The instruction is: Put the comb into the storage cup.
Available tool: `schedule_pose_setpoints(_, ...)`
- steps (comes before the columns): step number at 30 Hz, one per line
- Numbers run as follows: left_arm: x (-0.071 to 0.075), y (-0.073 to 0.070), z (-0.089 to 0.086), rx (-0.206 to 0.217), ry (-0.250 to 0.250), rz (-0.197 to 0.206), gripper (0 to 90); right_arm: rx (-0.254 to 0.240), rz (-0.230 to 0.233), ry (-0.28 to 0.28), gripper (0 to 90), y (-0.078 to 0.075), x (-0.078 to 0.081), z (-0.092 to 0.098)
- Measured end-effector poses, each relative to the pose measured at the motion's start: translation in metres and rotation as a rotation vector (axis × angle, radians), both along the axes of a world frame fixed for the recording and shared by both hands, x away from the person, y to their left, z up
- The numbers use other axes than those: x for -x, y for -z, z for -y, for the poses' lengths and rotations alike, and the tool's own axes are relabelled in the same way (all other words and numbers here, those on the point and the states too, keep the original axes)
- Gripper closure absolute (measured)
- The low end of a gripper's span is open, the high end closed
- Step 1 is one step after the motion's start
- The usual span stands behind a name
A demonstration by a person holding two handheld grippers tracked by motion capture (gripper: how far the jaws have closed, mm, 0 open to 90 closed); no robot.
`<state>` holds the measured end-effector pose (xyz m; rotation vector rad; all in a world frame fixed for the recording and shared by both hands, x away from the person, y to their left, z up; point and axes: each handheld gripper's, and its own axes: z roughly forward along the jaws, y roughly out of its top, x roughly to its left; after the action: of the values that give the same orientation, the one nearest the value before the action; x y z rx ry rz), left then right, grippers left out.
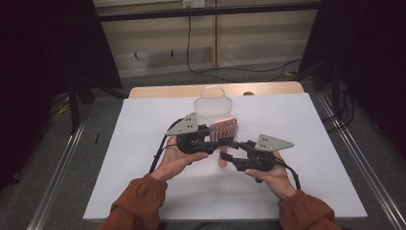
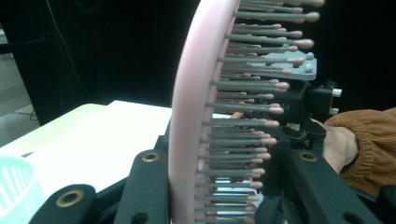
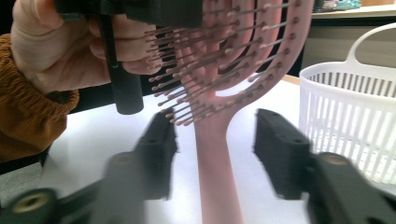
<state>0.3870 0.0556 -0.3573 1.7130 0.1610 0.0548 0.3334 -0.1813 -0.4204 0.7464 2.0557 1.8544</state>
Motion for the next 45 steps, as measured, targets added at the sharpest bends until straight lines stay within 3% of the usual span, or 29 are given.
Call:
schedule_pose_setpoints(3,0.000,0.000,-0.001,0.003,-0.003,-0.002,63.9,0.000,-0.001,0.031,33.3,-0.001,0.000,0.002)
schedule_pose_setpoints(9,-0.001,-0.002,-0.003,0.009,-0.019,0.002,64.0,0.010,0.003,0.072,19.3,-0.001,0.000,0.003)
schedule_pose_setpoints(11,-0.002,-0.002,-0.004,0.013,-0.023,0.000,64.0,0.018,0.008,0.094,16.8,-0.002,0.000,0.003)
schedule_pose_setpoints(15,-0.003,-0.003,-0.007,0.015,-0.026,-0.001,64.0,0.079,0.071,0.177,10.1,-0.004,0.002,0.005)
schedule_pose_setpoints(19,-0.005,-0.004,-0.010,0.023,-0.045,-0.002,63.9,0.066,0.070,0.208,6.3,-0.006,0.004,0.009)
schedule_pose_setpoints(29,-0.009,-0.007,-0.019,0.031,-0.081,-0.014,63.9,0.087,0.098,0.307,3.1,-0.007,0.006,0.018)
schedule_pose_setpoints(36,-0.012,-0.009,-0.026,0.027,-0.112,-0.011,64.0,0.028,0.090,0.364,1.8,-0.011,0.013,0.029)
schedule_pose_setpoints(45,-0.014,-0.011,-0.034,0.028,-0.159,-0.008,64.0,0.039,0.114,0.398,2.2,-0.009,0.026,0.042)
